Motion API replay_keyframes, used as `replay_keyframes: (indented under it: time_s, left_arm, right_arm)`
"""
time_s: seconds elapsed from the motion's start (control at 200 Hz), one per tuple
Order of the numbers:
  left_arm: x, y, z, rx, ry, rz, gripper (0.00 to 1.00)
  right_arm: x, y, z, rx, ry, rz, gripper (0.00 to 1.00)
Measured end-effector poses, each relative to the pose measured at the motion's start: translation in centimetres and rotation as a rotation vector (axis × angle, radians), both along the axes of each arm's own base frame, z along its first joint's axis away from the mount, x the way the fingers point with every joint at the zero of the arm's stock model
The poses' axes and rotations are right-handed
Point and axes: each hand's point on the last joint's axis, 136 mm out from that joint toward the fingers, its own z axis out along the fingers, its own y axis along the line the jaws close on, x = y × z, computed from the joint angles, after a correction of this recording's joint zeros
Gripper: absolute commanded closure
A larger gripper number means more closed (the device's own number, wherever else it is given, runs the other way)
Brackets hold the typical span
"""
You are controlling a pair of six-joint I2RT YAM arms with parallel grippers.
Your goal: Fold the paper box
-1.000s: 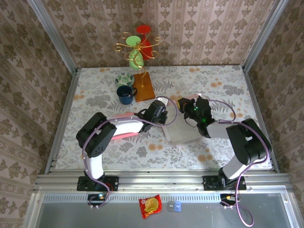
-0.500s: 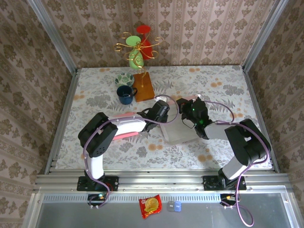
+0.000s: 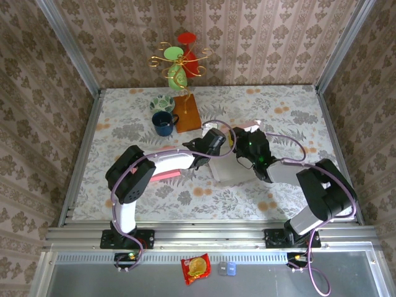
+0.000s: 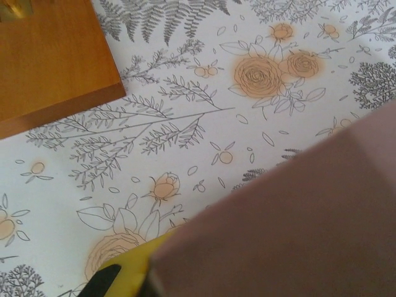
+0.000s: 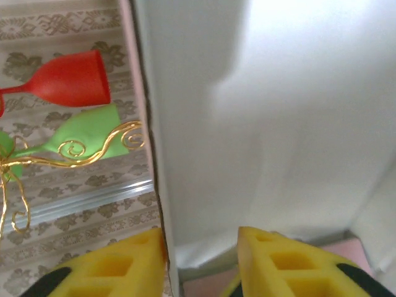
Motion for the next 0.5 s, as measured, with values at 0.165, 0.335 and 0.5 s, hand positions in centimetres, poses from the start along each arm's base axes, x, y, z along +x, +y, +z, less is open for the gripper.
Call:
replay_keyframes:
  time_s: [0.165,0.335,0.5]
  left_arm:
    - [0.5,0.7,0.1,0.044,-0.019,-0.006,1.00]
    - [1.4,1.7,1.0,0.093,-0.044,-0.049,1.00]
    - [1.5,3.0,2.2,0.120,-0.048,-0.132,1.00]
  right_arm:
    - [-0.8,-1.9,0.7,-0.079,0.061,0.030,0.31]
    - [-1.4,-4.3,5.8,-0.141,0.004,0.045,0.27]
    - [-1.9,-7.1,10.3,-0.243,-0.061,0.068,0.31]
